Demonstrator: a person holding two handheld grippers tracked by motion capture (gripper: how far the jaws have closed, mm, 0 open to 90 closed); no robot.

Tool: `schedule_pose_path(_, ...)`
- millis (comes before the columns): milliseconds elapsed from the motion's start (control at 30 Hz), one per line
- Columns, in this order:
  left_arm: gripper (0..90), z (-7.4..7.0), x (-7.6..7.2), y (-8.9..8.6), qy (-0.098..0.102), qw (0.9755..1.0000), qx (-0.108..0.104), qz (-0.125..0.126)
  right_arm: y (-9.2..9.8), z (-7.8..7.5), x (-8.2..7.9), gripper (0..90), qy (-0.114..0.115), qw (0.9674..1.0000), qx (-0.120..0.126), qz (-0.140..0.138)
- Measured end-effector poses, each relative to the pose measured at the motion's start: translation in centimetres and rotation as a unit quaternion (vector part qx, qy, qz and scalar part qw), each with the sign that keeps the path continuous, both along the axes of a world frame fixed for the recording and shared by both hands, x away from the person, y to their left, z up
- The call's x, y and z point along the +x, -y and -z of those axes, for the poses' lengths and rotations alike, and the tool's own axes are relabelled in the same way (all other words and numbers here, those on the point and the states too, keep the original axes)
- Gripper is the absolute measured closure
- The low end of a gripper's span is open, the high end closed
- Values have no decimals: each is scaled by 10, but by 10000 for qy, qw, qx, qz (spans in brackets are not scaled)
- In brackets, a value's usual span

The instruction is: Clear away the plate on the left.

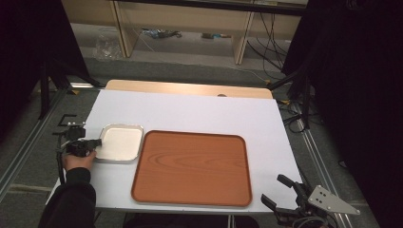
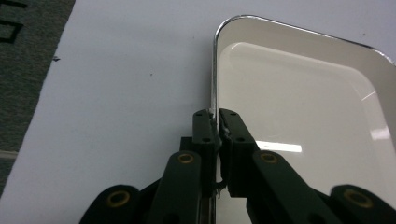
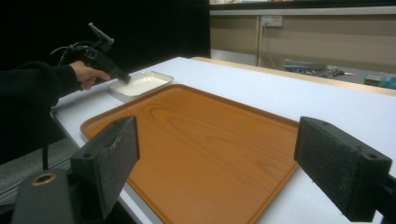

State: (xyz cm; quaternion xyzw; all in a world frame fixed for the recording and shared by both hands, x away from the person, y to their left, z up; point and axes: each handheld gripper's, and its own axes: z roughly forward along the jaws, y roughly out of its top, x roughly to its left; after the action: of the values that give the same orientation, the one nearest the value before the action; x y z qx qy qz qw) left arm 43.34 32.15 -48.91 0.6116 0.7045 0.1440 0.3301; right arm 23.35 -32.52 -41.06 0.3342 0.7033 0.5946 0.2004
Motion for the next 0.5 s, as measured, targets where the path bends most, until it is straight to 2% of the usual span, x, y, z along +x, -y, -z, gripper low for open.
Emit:
schedule_pose_path(167,867,0,0,-2,45,9998,-167,-68,0,0,-1,151,-89,10000,37,-8)
schedule_pose_path(267,879,-3,-2,-4,198,9983,-494,-230,1,-1,-1,151,-46,10000,-21,11)
schedule_pose_path(333,880,-5,-3,-5,277,9983,-431,-289,1,0,0,151,-14,10000,-26,15)
schedule_pose_path(433,880,-6,-4,-8,261,9979,-456,-365,1,-1,0,151,-12,10000,-27,16)
schedule_pose_path(500,877,-7,-5,-9,327,9973,-509,-418,1,-1,0,151,-12,10000,-30,22)
